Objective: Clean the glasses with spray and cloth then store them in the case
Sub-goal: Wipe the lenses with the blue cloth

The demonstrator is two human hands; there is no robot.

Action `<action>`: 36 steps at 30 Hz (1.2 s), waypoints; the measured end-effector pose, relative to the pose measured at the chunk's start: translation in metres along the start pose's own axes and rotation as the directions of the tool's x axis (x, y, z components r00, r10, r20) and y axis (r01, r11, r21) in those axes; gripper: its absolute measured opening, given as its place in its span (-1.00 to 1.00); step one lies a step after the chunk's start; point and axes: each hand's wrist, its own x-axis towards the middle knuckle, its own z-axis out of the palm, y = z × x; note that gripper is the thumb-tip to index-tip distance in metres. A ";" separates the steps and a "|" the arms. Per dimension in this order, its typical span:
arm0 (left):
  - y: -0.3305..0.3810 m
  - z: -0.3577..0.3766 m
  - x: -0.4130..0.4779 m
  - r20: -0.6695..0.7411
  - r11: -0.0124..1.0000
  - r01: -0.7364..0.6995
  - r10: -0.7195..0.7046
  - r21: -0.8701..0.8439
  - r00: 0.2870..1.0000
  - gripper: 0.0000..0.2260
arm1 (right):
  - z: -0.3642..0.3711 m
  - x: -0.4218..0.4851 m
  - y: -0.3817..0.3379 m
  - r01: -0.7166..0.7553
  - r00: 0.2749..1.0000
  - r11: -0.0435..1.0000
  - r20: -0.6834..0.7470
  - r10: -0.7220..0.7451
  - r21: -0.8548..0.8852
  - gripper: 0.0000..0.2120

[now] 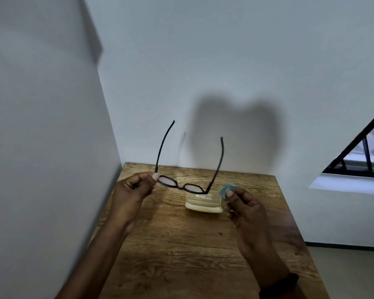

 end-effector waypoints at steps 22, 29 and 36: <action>-0.008 0.039 -0.049 0.267 0.376 -0.626 0.669 0.683 0.693 -0.75 | 0.079 -0.019 0.002 0.156 0.978 0.987 0.143 -0.151 -0.031 -0.85; -0.017 0.038 -0.049 0.354 0.268 -0.665 0.678 0.697 0.644 -0.75 | 0.072 -0.018 0.001 0.204 0.974 0.973 0.128 -0.189 -0.112 -0.90; -0.019 0.041 -0.052 0.391 0.229 -0.677 0.669 0.700 0.631 -0.75 | 0.063 -0.026 -0.004 0.170 0.980 0.985 0.112 -0.167 -0.021 -0.93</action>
